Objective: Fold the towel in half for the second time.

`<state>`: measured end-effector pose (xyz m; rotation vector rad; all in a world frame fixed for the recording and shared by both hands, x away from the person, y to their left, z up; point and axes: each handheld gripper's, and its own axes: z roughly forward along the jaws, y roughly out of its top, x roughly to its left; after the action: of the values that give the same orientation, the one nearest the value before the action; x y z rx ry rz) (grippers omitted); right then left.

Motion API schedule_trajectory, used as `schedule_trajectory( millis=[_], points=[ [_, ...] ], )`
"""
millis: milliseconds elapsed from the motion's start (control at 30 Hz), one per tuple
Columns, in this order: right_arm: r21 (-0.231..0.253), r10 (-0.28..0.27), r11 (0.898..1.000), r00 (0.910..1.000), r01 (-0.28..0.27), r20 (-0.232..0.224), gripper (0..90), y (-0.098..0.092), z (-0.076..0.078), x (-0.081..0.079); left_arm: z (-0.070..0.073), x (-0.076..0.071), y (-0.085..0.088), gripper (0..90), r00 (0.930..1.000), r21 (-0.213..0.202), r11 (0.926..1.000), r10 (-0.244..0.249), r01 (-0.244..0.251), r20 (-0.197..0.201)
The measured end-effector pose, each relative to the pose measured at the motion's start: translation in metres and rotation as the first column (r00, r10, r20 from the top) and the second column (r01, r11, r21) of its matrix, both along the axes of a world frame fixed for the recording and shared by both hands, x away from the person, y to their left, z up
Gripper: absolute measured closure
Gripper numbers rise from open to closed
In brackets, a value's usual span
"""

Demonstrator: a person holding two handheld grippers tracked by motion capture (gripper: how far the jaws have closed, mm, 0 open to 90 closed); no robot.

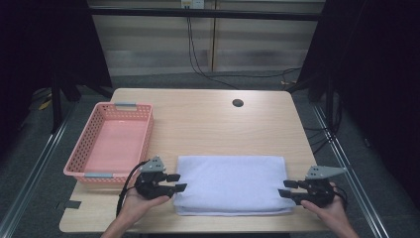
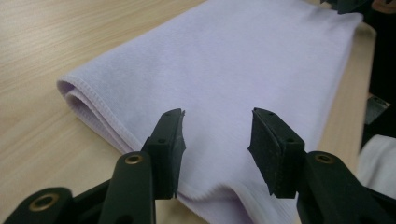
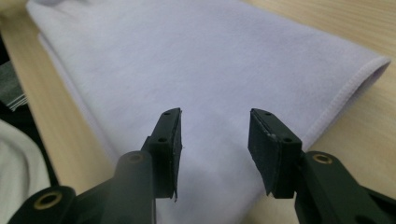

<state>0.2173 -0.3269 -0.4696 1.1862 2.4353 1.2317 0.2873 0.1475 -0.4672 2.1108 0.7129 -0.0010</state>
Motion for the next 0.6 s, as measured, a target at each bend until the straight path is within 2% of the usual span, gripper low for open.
schedule_trajectory(
  millis=[100,133,167,233,300,333,400,433,533,600],
  points=[
    [-0.003,-0.007,1.0,0.9999,0.007,-0.015,53.6,0.008,-0.005,0.017,-0.01,0.015,-0.011,55.5,1.0,0.044,0.999,-0.007,0.007,0.005],
    [-0.007,0.0,1.0,0.9997,-0.001,-0.023,53.6,0.011,-0.006,0.023,-0.014,0.018,-0.013,54.7,1.0,0.072,0.9974,-0.009,0.009,0.002],
    [-0.015,0.008,1.0,0.9997,-0.008,-0.025,53.6,0.015,-0.008,0.027,-0.018,0.02,-0.015,54.7,1.0,0.105,0.9944,-0.004,0.004,-0.007],
    [-0.036,0.014,0.999,0.999,-0.016,-0.042,53.8,0.022,-0.013,0.034,-0.023,0.02,-0.017,55.9,1.0,0.138,0.9904,-0.01,0.01,-0.001],
    [-0.09,0.023,0.996,0.9985,-0.028,-0.05,55.2,0.028,-0.019,0.035,-0.026,0.02,-0.018,57.8,1.0,0.138,0.9904,-0.004,0.002,0.009],
    [-0.123,0.029,0.992,0.9988,-0.034,-0.04,57.3,0.03,-0.022,0.034,-0.026,0.02,-0.018,57.9,1.0,0.137,0.9906,-0.003,0.002,0.006],
    [-0.159,0.032,0.987,0.9995,-0.033,-0.005,62.1,0.032,-0.023,0.03,-0.026,0.019,-0.019,57.8,1.0,0.134,0.9909,-0.002,0.001,0.004],
    [-0.177,0.024,0.984,0.9997,-0.024,-0.006,64.0,0.032,-0.022,0.028,-0.026,0.018,-0.02,57.6,0.9999,0.141,0.99,0.0,-0.002,0.01],
    [-0.197,0.018,0.98,0.9998,-0.016,0.008,67.4,0.031,-0.023,0.025,-0.026,0.016,-0.025,56.5,0.9997,0.154,0.988,0.0,-0.004,0.025],
    [-0.183,0.02,0.983,0.9998,-0.018,0.008,67.8,0.026,-0.023,0.025,-0.026,0.014,-0.028,54.4,0.9993,0.159,0.9871,-0.022,0.017,0.031]
  ],
)
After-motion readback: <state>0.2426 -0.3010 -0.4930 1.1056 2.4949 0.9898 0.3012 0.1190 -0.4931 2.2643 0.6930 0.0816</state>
